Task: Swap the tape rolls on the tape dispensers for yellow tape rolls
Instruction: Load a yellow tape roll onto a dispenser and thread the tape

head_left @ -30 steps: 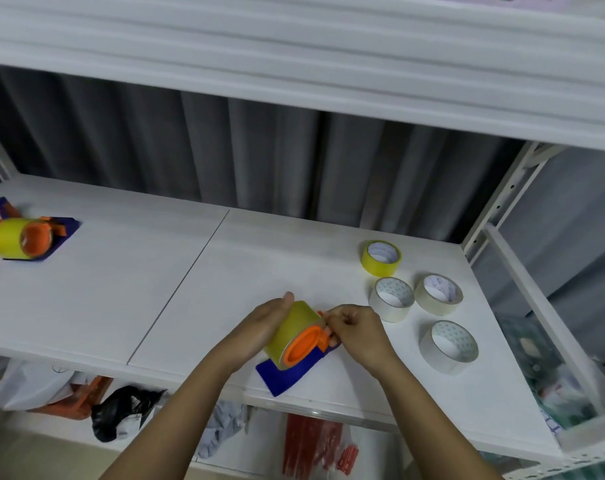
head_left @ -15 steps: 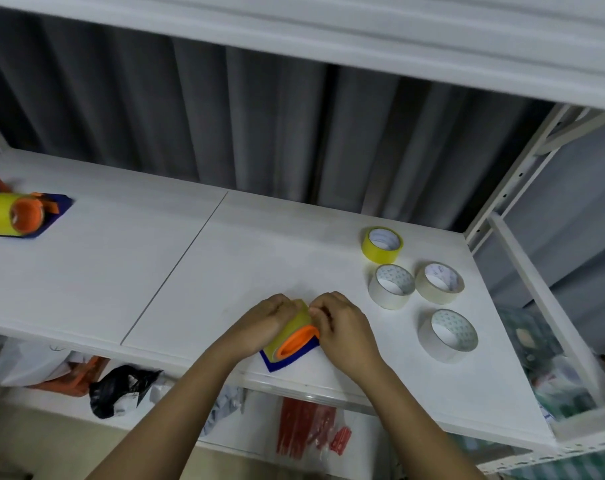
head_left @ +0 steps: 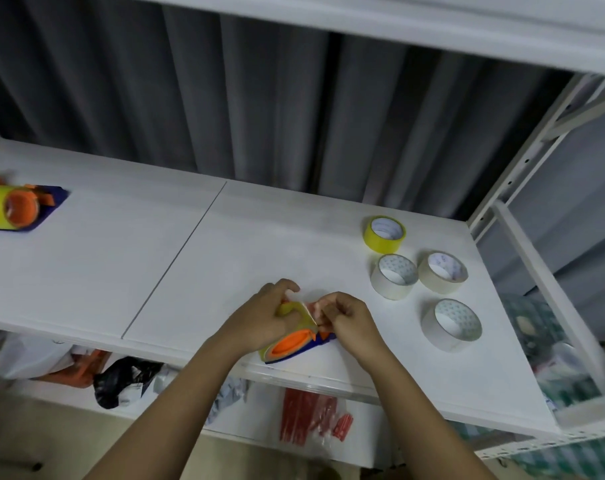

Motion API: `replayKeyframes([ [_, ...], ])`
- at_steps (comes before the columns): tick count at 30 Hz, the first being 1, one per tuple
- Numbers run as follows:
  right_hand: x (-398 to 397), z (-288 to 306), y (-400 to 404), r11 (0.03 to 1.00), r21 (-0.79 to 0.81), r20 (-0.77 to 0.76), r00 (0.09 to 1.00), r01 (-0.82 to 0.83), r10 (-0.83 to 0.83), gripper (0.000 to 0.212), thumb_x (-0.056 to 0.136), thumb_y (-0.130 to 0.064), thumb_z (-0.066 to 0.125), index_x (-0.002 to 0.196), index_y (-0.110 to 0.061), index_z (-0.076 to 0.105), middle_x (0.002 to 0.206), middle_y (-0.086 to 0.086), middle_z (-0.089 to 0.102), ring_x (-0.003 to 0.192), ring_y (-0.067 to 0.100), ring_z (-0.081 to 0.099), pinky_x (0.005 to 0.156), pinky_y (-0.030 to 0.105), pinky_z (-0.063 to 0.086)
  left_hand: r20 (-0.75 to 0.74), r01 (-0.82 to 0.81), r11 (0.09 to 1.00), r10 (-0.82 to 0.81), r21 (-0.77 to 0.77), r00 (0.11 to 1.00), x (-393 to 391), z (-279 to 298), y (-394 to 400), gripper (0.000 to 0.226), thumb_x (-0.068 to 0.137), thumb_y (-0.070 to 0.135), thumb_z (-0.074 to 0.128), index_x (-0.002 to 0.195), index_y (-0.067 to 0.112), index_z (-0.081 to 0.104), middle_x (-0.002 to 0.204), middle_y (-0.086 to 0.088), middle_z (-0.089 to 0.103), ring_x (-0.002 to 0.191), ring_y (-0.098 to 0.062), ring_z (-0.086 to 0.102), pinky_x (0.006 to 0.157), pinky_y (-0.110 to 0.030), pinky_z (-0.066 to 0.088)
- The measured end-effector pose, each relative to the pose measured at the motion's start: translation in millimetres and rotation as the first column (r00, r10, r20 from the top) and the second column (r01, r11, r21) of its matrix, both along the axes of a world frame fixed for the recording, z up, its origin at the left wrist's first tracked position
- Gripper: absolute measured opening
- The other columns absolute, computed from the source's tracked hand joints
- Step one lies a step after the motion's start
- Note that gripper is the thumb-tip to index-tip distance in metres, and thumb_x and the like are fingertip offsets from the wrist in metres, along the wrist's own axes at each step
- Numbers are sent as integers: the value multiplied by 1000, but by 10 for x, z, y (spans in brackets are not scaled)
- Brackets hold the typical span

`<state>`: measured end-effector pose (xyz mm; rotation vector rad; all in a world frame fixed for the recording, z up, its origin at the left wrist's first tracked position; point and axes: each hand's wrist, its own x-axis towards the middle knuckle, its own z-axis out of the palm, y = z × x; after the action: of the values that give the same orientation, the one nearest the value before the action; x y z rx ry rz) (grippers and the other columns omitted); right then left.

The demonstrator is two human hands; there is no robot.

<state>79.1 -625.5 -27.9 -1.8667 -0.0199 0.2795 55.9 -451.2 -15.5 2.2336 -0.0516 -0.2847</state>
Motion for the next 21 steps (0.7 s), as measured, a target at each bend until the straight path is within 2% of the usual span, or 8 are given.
replayKeyframes([
  [2, 0, 30, -19, 999, 36, -13, 1000, -12, 12, 32, 93, -1, 42, 71, -12, 63, 68, 5, 63, 65, 19, 58, 65, 31, 51, 49, 9, 1000, -9, 17, 999, 35, 52, -65, 45, 67, 51, 48, 109, 36, 54, 109, 9, 49, 101, -9, 53, 88, -29, 48],
  [4, -4, 47, -36, 996, 88, -32, 999, -4, 7, 31, 94, 0, 42, 75, -10, 65, 71, 5, 64, 68, 17, 59, 68, 29, 52, 85, -7, 999, 4, 31, 996, 86, 77, -93, 20, 78, 39, 55, 96, 33, 60, 103, 7, 52, 96, -11, 56, 87, -32, 49],
  [6, -18, 48, -49, 990, 142, -53, 998, -6, 14, 31, 96, 0, 42, 84, -10, 68, 77, 4, 68, 70, 12, 62, 70, 23, 55, 114, -2, 996, -9, 92, 993, 131, 92, -94, 6, 84, 31, 58, 89, 32, 61, 99, 6, 54, 88, -11, 57, 81, -31, 50],
  [8, -28, 47, -61, 984, 178, -66, 997, -22, 34, 30, 96, 0, 42, 90, -12, 70, 81, 3, 71, 72, 8, 65, 68, 17, 54, 140, 19, 987, -42, 160, 989, 165, 118, -95, 3, 85, 33, 58, 86, 33, 61, 96, 6, 55, 81, -9, 56, 72, -26, 47],
  [10, -21, 59, -80, 970, 240, -95, 994, -25, 49, 30, 95, 2, 44, 94, -12, 70, 85, 4, 72, 78, 11, 67, 69, 17, 53, 129, 55, 978, -82, 202, 988, 202, 167, -101, 5, 86, 35, 57, 85, 33, 61, 96, 7, 55, 77, -7, 54, 67, -24, 43],
  [13, -5, 111, -106, 933, 360, -169, 984, 6, 59, 29, 91, 7, 47, 96, -8, 71, 87, 10, 72, 84, 15, 69, 72, 19, 54, 57, 131, 964, -148, 230, 987, 274, 248, -98, 7, 87, 31, 56, 88, 28, 63, 98, 3, 57, 85, -13, 56, 75, -28, 47],
  [18, 48, 196, -64, 949, 314, -254, 965, 19, 64, 28, 92, -3, 43, 99, -1, 70, 92, 13, 72, 84, 16, 67, 71, 19, 54, 17, 197, 913, -217, 357, 976, 331, 335, -120, 12, 91, 31, 51, 96, 27, 61, 98, 2, 57, 89, -16, 56, 79, -31, 48],
  [21, 96, 258, -36, 981, 188, -263, 961, -41, 91, 22, 90, -19, 56, 94, -3, 72, 86, 9, 70, 77, 13, 65, 71, 19, 54, 8, 213, 902, -233, 375, 972, 334, 352, -129, 12, 91, 31, 50, 97, 27, 59, 101, 1, 58, 91, -18, 57, 80, -32, 48],
])
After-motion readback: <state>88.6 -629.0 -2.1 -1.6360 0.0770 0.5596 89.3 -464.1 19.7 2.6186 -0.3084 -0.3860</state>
